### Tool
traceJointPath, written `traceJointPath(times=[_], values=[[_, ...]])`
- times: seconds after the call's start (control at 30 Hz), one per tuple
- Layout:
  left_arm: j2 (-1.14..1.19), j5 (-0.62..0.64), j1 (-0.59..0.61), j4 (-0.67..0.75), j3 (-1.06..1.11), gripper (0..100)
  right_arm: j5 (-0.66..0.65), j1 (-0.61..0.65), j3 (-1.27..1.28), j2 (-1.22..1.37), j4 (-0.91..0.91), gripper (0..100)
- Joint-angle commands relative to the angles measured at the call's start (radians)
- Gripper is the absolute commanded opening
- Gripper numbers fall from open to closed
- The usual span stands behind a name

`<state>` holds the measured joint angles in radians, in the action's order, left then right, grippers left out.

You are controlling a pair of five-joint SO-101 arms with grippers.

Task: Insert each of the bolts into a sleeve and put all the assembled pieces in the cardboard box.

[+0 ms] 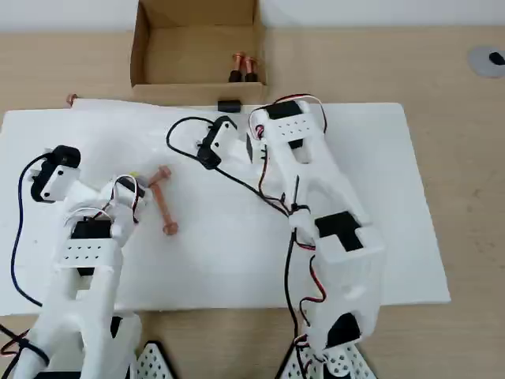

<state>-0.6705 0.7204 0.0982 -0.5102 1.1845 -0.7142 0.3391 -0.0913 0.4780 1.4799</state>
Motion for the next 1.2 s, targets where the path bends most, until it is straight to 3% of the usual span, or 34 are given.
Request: traceJointPath(times=[0.0,0.23,0.43,0.53,0.83,0.93,1.07,1.17], values=[[-0.022,-0.009,0.008,0.018,0.002,15,-0.026,-0.044,0.001,0.025,-0.002,20.8],[-0.022,-0.009,0.008,0.018,0.002,15,-0.061,-0.047,0.001,0.054,0.005,20.3],[-0.022,-0.009,0.008,0.018,0.002,15,-0.061,-0.048,-0.005,0.05,0.028,8.7],[-0.022,-0.009,0.008,0.018,0.002,15,-0.063,-0.058,-0.044,0.05,0.066,8.0],[-0.018,-0.009,0.008,0.029,-0.002,15,-0.055,-0.177,-0.452,0.048,0.308,8.0],[-0.016,-0.009,0.006,0.1,0.032,15,-0.023,-0.216,-0.545,0.038,0.31,8.0],[-0.022,-0.032,0.009,0.216,0.094,15,0.02,-0.24,-0.495,-0.088,0.31,8.0],[-0.025,-0.129,0.014,0.193,0.058,15,0.018,-0.242,-0.374,-0.246,0.31,8.0]])
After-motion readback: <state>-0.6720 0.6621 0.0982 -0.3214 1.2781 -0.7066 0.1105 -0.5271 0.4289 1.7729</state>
